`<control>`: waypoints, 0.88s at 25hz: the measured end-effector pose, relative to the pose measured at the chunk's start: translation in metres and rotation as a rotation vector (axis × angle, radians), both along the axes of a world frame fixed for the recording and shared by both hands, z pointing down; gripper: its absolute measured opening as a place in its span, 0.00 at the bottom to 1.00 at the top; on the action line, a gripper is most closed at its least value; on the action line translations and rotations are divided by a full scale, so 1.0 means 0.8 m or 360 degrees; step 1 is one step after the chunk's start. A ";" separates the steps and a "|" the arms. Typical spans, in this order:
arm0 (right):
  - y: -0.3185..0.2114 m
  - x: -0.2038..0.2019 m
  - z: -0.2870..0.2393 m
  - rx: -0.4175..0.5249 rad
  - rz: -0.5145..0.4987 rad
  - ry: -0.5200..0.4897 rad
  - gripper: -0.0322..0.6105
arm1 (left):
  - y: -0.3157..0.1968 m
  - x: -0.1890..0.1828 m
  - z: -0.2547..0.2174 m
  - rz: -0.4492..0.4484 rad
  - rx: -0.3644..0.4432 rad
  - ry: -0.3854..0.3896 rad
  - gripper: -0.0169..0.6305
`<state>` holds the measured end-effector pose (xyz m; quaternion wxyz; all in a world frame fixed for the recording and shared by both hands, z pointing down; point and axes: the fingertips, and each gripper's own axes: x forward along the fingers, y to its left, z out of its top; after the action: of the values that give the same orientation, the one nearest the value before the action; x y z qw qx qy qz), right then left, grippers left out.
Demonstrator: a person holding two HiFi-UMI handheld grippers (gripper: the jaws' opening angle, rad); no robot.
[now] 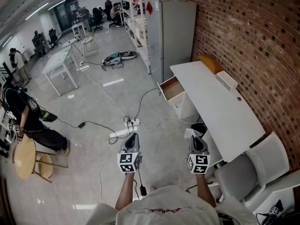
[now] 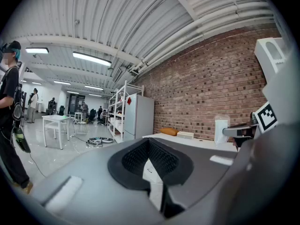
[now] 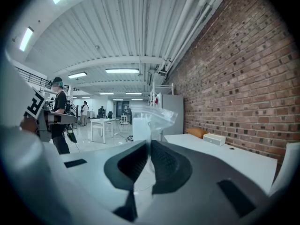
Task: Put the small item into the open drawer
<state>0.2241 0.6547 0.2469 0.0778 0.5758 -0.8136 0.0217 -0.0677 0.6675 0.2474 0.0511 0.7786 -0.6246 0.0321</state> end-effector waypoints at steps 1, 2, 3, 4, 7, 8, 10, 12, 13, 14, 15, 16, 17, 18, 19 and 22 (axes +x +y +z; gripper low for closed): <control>0.003 -0.002 0.003 -0.0012 -0.0002 -0.0002 0.09 | 0.003 0.001 0.002 0.0005 -0.0012 -0.0005 0.04; 0.005 -0.003 0.006 -0.0023 -0.0004 -0.0004 0.09 | 0.005 0.002 0.004 0.0009 -0.0022 -0.0008 0.04; 0.006 -0.005 0.008 -0.0030 -0.0006 -0.0006 0.09 | 0.005 0.002 0.006 0.0012 -0.0028 -0.0009 0.04; 0.005 -0.006 0.009 -0.0034 -0.0009 -0.0008 0.09 | 0.004 0.003 0.007 0.0013 -0.0031 -0.0008 0.04; 0.000 -0.005 0.010 -0.0034 -0.0011 -0.0011 0.09 | -0.003 0.009 0.008 0.0023 -0.0032 0.0000 0.04; -0.001 -0.004 0.010 -0.0033 -0.0011 -0.0011 0.09 | -0.004 0.012 0.008 0.0027 -0.0033 0.0001 0.04; -0.004 -0.002 0.009 -0.0033 -0.0014 -0.0014 0.09 | -0.005 0.017 0.007 0.0030 -0.0037 0.0001 0.04; -0.006 0.000 0.009 -0.0030 -0.0018 -0.0018 0.09 | -0.006 0.023 0.007 0.0032 -0.0041 -0.0005 0.04; -0.007 0.002 0.010 -0.0030 -0.0020 -0.0021 0.09 | -0.007 0.025 0.008 0.0035 -0.0041 -0.0008 0.04; -0.008 0.003 0.011 -0.0031 -0.0021 -0.0021 0.09 | -0.007 0.028 0.008 0.0037 -0.0040 -0.0010 0.04; -0.010 0.004 0.012 -0.0032 -0.0023 -0.0021 0.09 | -0.008 0.030 0.009 0.0038 -0.0039 -0.0010 0.04; -0.012 0.006 0.013 -0.0031 -0.0025 -0.0020 0.09 | -0.009 0.032 0.009 0.0038 -0.0037 -0.0010 0.04; -0.015 0.007 0.012 -0.0028 -0.0028 -0.0021 0.09 | -0.012 0.034 0.008 0.0037 -0.0036 -0.0011 0.04; -0.019 0.008 0.010 -0.0023 -0.0032 -0.0024 0.09 | -0.015 0.037 0.006 0.0034 -0.0035 -0.0011 0.04; -0.022 0.010 0.008 -0.0017 -0.0038 -0.0027 0.09 | -0.018 0.040 0.004 0.0031 -0.0035 -0.0010 0.04; -0.025 0.012 0.009 -0.0017 -0.0080 -0.0020 0.09 | -0.021 0.052 0.005 0.0020 -0.0044 -0.0005 0.04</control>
<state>0.2334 0.6349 0.2544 0.0763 0.5546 -0.8281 0.0278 -0.0258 0.6510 0.2514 0.0608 0.7817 -0.6193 0.0422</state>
